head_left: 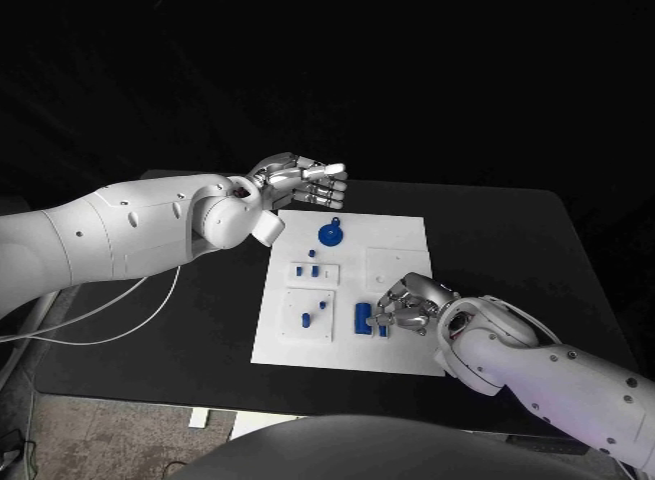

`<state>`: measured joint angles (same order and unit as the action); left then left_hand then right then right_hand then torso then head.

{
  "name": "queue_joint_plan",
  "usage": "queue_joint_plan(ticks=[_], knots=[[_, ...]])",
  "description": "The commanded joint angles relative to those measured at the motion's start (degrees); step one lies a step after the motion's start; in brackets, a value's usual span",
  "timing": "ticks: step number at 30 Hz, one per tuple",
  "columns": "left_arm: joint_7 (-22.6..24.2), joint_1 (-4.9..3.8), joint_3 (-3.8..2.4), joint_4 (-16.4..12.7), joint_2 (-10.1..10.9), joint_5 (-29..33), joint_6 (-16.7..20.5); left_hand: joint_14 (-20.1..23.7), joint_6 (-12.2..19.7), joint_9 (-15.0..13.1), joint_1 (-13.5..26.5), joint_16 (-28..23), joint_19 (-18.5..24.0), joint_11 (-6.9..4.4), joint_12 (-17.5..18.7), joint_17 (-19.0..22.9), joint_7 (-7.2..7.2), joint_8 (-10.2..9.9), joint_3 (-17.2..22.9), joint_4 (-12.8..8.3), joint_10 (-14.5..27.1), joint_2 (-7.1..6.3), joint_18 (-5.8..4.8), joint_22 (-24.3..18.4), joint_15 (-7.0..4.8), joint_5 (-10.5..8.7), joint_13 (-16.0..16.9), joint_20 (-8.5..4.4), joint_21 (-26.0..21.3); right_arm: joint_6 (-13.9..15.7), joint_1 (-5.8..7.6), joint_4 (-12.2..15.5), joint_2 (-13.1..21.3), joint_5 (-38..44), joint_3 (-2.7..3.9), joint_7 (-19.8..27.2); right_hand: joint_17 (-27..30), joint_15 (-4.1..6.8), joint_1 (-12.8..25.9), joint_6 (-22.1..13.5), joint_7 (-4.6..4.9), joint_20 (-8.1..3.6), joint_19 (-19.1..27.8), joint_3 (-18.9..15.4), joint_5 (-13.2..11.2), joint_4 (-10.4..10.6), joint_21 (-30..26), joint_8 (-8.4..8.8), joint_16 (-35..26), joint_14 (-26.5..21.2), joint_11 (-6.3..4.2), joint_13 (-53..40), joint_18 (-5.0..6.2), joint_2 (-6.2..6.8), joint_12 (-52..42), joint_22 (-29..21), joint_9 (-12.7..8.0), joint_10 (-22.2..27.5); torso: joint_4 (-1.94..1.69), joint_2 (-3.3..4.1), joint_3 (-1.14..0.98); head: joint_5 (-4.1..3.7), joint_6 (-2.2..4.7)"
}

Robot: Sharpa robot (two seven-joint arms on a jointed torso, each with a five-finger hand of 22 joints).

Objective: Assemble the parts on the task board

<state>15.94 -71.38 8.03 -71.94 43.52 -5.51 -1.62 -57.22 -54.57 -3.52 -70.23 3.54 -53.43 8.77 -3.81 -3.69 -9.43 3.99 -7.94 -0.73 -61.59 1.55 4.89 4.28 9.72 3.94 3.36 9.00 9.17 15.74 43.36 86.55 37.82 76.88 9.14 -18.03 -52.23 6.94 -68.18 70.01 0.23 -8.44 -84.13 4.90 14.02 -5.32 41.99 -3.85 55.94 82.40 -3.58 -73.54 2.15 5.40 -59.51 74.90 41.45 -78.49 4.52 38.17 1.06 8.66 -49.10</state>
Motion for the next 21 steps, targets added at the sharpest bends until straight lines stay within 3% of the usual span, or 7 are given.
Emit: queue_joint_plan(ticks=[1,3,7,14,17,19,21], knots=[[1.0,-0.01,-0.03,0.3,-0.2,0.2,0.3,-0.1,0.3,0.0,-0.2,0.0,0.0,0.12,0.3,0.0,-0.01,0.0,0.2,-0.3,0.4,0.25,0.20,0.0,0.01,0.38,0.0,0.12,-0.2,3.7,0.62,-0.4,0.4,-15.9,0.68,10.1,1.2,-0.74,-0.2,-1.7,1.08,1.02,-0.4,-2.7,1.1,-0.8,-3.4,0.31,-2.0,-0.1,0.50,3.9,0.99,-1.75,4.7,4.2,-10.4,1.8,0.15,-0.10,0.02,-0.36,0.80],[1.7,0.10,-0.03,1.0,-0.7,0.5,0.7,-1.3,-0.5,-0.1,-0.3,0.0,-0.3,0.03,0.3,0.0,0.10,0.1,0.2,-0.4,0.0,0.37,0.19,0.0,-0.26,0.51,0.0,-0.07,-0.1,4.1,1.55,-1.9,0.3,-20.5,1.26,13.2,3.5,-0.86,-0.2,-1.9,1.46,1.22,0.6,-4.4,1.2,-1.6,-10.6,0.14,-5.4,-0.9,0.87,8.5,1.32,-2.76,10.2,2.3,-13.7,4.2,0.25,-0.30,0.03,-0.58,1.30],[3.3,0.68,-0.05,3.3,-2.1,1.9,2.3,-3.1,-1.2,-0.1,-0.8,0.1,-0.8,-0.24,0.2,0.0,0.31,0.1,0.1,-1.1,-0.6,1.08,-0.30,0.0,-0.77,1.09,0.0,-0.63,0.1,4.0,3.47,-6.4,-0.1,-29.5,3.06,19.7,5.0,-1.57,-0.6,-3.2,2.25,1.94,3.1,-6.7,2.7,-3.4,-25.5,0.19,-9.0,-2.5,1.58,16.4,1.88,-4.64,18.5,-2.8,-16.1,8.3,0.01,-1.39,0.17,-1.16,2.40],[5.2,1.14,-0.06,7.5,-4.1,4.7,5.1,-3.3,-1.6,-0.1,-1.9,0.0,-1.1,-0.29,0.3,0.0,0.54,0.0,0.0,-1.9,-0.6,1.70,-0.41,-0.1,-0.93,1.99,0.0,-0.79,0.1,2.5,5.62,-17.2,-2.1,-39.3,6.15,26.0,15.4,-4.86,-2.2,-7.3,4.82,5.13,9.7,-5.6,3.2,-7.8,-37.6,-0.01,-24.9,-8.9,4.11,36.9,1.34,-8.07,33.4,-15.6,-24.3,11.5,0.24,-3.61,0.55,-2.30,4.97],[5.7,1.21,-0.06,9.9,-5.1,5.6,6.0,-3.0,-1.8,-0.1,-2.2,0.0,-0.9,-0.24,0.3,0.0,1.02,0.0,0.0,-2.1,0.5,1.86,-0.46,-0.1,-1.00,2.09,0.0,-0.76,0.0,0.7,6.23,-22.7,-3.5,-44.9,7.31,28.2,23.2,-7.80,-1.3,-9.4,6.44,7.78,17.2,-3.8,3.3,-9.5,-38.5,0.50,-35.6,-12.9,6.32,49.9,1.14,-9.03,44.0,-23.9,-28.7,11.7,0.47,-4.58,0.61,-2.58,5.95],[6.0,1.23,-0.06,11.6,-5.8,6.1,6.4,-2.5,-1.8,-0.1,-2.4,0.0,-0.7,-0.42,0.3,0.1,1.46,0.0,-0.1,-2.1,1.5,1.85,-0.52,-0.1,-1.20,2.10,0.0,-0.65,-0.2,-1.3,6.46,-25.9,-4.4,-48.3,8.18,29.6,33.0,-10.54,0.7,-10.5,7.41,11.12,23.0,-1.8,3.3,-11.0,-38.4,0.16,-46.7,-13.2,8.77,64.4,1.84,-9.35,53.5,-35.9,-33.3,10.0,0.63,-5.16,0.59,-2.69,6.68],[6.3,1.28,-0.06,13.6,-6.6,6.6,6.9,-2.3,-1.6,-0.1,-2.5,0.0,-0.4,-0.67,0.4,0.1,1.84,0.0,-0.1,-2.1,2.3,1.87,-0.53,-0.1,-1.38,2.13,0.0,-0.56,-0.3,-3.3,6.61,-29.0,-5.4,-51.3,9.21,31.1,39.4,-11.86,1.6,-10.7,7.34,12.97,24.5,-0.9,3.4,-10.7,-38.4,0.26,-52.3,-13.0,9.61,70.1,2.62,-9.05,55.7,-44.8,-36.6,11.1,0.74,-5.55,0.44,-2.82,7.47]])
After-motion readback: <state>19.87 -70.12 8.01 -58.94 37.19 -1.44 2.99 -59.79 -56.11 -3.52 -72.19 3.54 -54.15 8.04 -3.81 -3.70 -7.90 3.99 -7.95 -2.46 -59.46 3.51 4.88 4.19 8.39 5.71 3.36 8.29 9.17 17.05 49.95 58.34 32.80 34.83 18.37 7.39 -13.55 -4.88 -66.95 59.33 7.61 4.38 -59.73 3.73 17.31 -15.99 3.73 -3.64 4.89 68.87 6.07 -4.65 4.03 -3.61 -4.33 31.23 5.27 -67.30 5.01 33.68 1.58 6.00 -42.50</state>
